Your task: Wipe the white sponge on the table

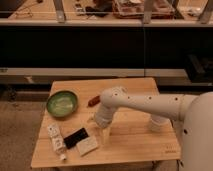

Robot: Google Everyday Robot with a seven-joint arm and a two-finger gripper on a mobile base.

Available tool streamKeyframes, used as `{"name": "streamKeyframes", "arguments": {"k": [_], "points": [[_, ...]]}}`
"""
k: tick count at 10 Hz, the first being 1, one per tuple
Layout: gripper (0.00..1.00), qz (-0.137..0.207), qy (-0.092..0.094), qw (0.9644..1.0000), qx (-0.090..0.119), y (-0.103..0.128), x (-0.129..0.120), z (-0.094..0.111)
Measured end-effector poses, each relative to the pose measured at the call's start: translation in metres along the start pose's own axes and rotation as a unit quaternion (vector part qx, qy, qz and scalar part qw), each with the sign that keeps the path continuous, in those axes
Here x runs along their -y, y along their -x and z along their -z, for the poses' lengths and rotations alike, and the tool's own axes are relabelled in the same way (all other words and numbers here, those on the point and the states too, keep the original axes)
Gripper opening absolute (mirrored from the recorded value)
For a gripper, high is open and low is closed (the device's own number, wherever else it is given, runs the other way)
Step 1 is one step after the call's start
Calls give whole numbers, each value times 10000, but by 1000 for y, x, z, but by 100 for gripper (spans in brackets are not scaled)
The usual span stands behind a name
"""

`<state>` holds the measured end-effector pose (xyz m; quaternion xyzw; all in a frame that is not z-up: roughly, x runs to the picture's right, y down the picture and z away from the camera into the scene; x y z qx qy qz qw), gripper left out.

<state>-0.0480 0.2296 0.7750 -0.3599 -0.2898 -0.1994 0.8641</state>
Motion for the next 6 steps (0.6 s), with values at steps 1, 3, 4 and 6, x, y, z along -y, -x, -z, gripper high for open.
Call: {"name": "streamKeyframes", "arguments": {"k": [1,3,4,6], "points": [[80,-92,-27,9999,-63,-3,-8,-4],[80,-323,-55,9992,-212,-10,-23,-10],[80,-435,-49,9987,-246,-10,-30,-16],[80,-499,-52,9986,-171,-3,-36,-25]]}}
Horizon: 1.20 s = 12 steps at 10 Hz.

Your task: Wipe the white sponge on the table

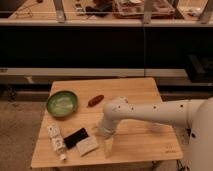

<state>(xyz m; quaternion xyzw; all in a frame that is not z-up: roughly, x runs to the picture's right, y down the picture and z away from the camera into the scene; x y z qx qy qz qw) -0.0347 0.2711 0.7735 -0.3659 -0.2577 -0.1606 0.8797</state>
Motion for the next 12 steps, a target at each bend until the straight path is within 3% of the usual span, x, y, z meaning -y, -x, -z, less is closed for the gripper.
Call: {"name": "streamKeyframes", "arguments": {"k": [3,6,9,12], "points": [[80,47,-57,9998,160,16,3,-9],[78,3,-10,10000,91,15,4,-18],[49,-132,-43,9999,75,8,7,-22],[19,-99,-146,9992,359,17,13,-23]]}}
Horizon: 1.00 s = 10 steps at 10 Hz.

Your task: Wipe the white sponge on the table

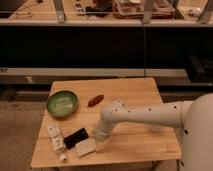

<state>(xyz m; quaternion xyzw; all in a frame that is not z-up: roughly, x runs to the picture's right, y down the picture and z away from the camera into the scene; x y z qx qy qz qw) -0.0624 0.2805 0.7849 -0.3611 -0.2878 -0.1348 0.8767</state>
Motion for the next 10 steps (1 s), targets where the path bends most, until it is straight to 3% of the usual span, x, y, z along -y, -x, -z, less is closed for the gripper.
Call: {"name": "streamKeyframes", "arguments": {"k": [2,4,7,10], "points": [[5,29,-81,9997,217,2,2,3],[5,14,-158,9994,293,-4,2,10],[5,-52,-277,9995,105,-35,-2,39],[5,-178,-395,9988,-216,-67,-5,63]]}}
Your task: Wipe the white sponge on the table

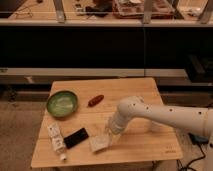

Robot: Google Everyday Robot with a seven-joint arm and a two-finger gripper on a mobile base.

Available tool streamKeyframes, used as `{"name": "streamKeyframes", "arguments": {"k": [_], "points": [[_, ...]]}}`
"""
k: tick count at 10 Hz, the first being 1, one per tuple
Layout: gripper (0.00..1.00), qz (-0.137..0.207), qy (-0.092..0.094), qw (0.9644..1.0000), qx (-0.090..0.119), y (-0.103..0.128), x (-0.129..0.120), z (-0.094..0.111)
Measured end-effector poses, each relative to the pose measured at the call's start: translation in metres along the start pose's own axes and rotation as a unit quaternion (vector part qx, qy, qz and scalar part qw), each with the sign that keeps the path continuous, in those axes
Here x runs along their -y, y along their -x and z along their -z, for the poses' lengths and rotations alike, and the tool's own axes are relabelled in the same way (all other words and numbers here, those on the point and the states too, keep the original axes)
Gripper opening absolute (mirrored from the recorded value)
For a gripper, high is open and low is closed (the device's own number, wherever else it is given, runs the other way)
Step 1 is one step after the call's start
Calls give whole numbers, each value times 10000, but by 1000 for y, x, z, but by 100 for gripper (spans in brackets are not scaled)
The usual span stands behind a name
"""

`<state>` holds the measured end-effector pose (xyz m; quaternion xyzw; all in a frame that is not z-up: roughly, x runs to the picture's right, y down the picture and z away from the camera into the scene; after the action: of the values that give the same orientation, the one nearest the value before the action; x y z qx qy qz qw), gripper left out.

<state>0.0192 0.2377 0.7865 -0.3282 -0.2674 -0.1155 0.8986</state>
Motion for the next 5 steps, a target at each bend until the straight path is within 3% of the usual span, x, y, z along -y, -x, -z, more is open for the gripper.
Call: {"name": "streamKeyframes", "arguments": {"k": [5], "points": [[5,-254,-225,9994,-96,-32,-4,-4]]}}
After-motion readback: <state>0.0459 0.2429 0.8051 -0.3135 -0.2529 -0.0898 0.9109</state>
